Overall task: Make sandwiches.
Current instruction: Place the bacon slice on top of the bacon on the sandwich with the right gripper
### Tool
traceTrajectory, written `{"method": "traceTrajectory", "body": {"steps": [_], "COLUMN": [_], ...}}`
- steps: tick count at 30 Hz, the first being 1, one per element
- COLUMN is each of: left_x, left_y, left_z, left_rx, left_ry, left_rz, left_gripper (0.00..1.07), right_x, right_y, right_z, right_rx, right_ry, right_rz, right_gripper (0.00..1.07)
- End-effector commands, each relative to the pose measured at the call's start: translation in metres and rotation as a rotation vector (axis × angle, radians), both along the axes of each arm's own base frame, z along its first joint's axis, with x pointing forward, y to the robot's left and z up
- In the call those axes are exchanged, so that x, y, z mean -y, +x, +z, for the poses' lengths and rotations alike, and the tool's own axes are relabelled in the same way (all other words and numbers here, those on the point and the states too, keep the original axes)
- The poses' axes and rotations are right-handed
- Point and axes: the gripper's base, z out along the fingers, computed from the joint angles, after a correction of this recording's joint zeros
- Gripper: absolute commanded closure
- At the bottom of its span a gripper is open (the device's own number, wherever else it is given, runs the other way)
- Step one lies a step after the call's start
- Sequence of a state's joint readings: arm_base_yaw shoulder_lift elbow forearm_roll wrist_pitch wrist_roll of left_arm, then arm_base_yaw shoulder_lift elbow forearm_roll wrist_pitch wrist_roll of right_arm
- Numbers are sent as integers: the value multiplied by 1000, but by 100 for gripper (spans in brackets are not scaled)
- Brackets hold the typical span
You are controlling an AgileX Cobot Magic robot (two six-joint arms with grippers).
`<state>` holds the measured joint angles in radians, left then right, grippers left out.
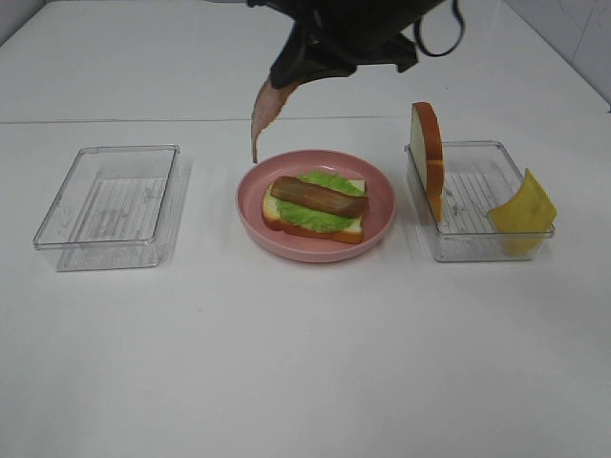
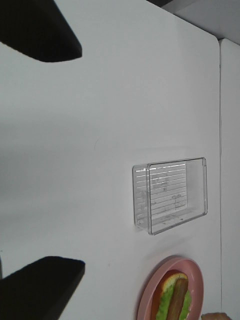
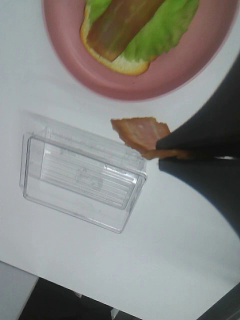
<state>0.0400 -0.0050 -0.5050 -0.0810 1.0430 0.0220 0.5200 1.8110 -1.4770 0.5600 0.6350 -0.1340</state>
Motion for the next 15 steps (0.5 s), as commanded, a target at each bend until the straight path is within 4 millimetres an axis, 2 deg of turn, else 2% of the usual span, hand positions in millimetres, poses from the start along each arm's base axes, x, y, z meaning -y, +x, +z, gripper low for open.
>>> {"method": "traceTrajectory", "body": {"steps": [1,5,7,8,9,11,12,15], "left_x": [1,1,1,1,1,1,1,1], "left_y": [-2,-2,-2,-2,-2,-2,-2,-2], "left_z": [-1,-1,-1,-1,-1,-1,-1,-1], "left_rx": [26,26,25,25,25,25,25,25], "left_ry": [-13,-13,-12,-12,-12,-12,-12,-12], "left_rz": [-1,-1,-1,-1,-1,-1,-1,-1], "left_gripper": [9,9,9,9,9,9,9,9], "right_x": [-32,-45,-53,-53,-57,-58,-59,-58], "right_y": [14,25,36,36,41,44,47,49], "right_z": [-14,-24,-38,-38,-49,-52,-61,-72], "right_rx": [8,-4,-10,-10,-25,-25,-28,-26], "right_ry": [7,8,-3,-3,-13,-17,-37,-82], "right_rz": [55,67,81,81,86,89,91,105], "right_gripper": [107,107,107,107,107,107,107,107]}}
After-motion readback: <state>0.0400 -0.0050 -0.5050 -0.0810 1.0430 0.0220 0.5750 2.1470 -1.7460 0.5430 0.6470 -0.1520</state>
